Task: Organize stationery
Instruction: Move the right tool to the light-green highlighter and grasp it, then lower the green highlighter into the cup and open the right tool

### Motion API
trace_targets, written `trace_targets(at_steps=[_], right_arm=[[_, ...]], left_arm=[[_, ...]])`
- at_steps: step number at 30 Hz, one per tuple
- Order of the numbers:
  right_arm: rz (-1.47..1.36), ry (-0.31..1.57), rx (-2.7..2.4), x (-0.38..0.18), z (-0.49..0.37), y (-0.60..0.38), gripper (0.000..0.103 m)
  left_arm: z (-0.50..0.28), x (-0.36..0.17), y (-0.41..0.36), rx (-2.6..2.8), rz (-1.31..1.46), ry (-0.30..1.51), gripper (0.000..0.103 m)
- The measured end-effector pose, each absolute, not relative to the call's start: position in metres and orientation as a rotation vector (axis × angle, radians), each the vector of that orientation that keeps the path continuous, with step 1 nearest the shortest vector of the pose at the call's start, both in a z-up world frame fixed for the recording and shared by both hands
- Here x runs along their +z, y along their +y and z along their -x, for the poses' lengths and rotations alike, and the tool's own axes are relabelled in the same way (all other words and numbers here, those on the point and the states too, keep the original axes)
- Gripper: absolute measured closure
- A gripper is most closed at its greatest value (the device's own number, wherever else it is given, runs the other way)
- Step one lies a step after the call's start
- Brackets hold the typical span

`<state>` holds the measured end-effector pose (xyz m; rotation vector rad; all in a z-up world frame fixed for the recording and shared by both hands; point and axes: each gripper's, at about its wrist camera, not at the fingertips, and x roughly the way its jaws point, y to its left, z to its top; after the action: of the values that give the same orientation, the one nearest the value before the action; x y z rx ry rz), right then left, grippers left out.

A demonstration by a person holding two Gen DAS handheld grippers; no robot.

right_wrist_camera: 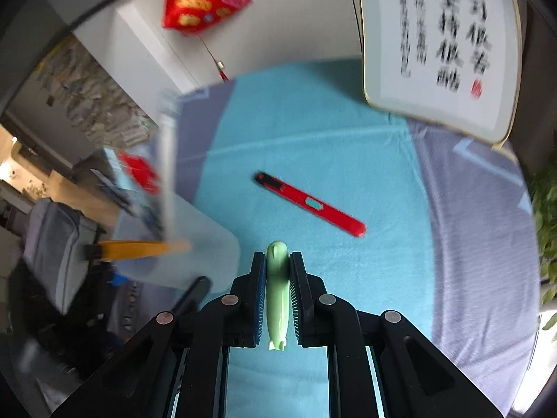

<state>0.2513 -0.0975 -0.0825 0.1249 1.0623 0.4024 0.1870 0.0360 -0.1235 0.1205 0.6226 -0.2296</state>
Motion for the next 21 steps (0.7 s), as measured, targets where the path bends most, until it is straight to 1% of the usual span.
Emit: trace_targets(at_steps=[7, 14, 21], right_arm=[[-0.124, 0.925, 0.472, -0.033, -0.223, -0.093, 0.089], [-0.107, 0.768, 0.578, 0.019, -0.212, -0.061, 0.089], [-0.056, 0.742, 0.611, 0.027, -0.219, -0.033, 0.089]], left_arm=[[-0.187, -0.124, 0.036, -0.23, -0.121, 0.623, 0.034], [-0.187, -0.123, 0.036, -0.23, -0.121, 0.623, 0.034], [-0.187, -0.124, 0.036, -0.23, -0.121, 0.623, 0.033]])
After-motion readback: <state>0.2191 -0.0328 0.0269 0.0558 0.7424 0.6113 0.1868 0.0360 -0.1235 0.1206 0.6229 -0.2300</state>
